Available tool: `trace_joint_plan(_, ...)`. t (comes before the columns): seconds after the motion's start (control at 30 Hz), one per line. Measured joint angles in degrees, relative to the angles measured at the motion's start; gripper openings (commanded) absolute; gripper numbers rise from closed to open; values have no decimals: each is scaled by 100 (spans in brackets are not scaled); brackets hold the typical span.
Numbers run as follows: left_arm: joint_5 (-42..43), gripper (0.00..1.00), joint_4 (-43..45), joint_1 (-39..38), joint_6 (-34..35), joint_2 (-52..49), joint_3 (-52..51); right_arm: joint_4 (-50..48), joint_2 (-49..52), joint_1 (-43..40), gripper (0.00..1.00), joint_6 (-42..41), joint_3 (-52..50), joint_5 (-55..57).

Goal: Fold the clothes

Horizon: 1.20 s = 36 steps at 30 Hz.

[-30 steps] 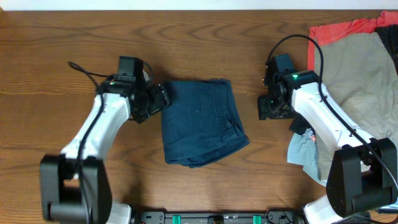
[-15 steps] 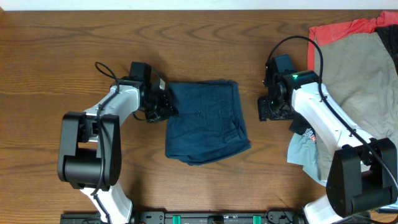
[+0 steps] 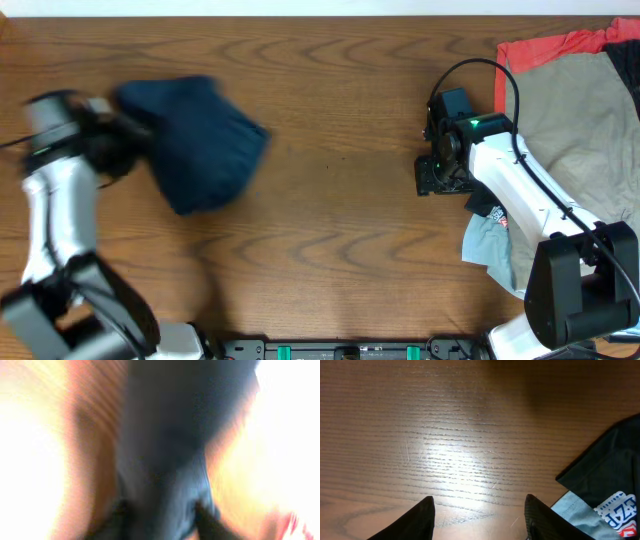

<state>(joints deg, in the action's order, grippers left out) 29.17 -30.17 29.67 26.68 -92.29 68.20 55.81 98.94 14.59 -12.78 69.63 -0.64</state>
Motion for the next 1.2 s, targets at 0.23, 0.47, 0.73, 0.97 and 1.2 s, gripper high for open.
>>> trace_joint_plan(0.23, -127, 98, -1115, 616, 214, 79, 11, -68, 0, 0, 57, 0, 0, 0)
trace_joint_plan(0.47, -136, 98, -1486, -310, 52, 66, 4, -92, 2, 0, 73, 13, 0, -42)
trace_joint_plan(0.73, -267, 98, -1694, -2756, -866, 66, 4, -382, 0, -20, 99, -66, 7, -739)
trace_joint_plan(0.97, -1318, 98, -3370, -4378, -1353, 66, -15, 404, 0, -588, 99, -107, 157, -1165)
trace_joint_plan(1.2, -1838, 98, -3832, -4371, -1449, 367, -63, 1080, -455, -1460, 99, 337, 232, -1141)
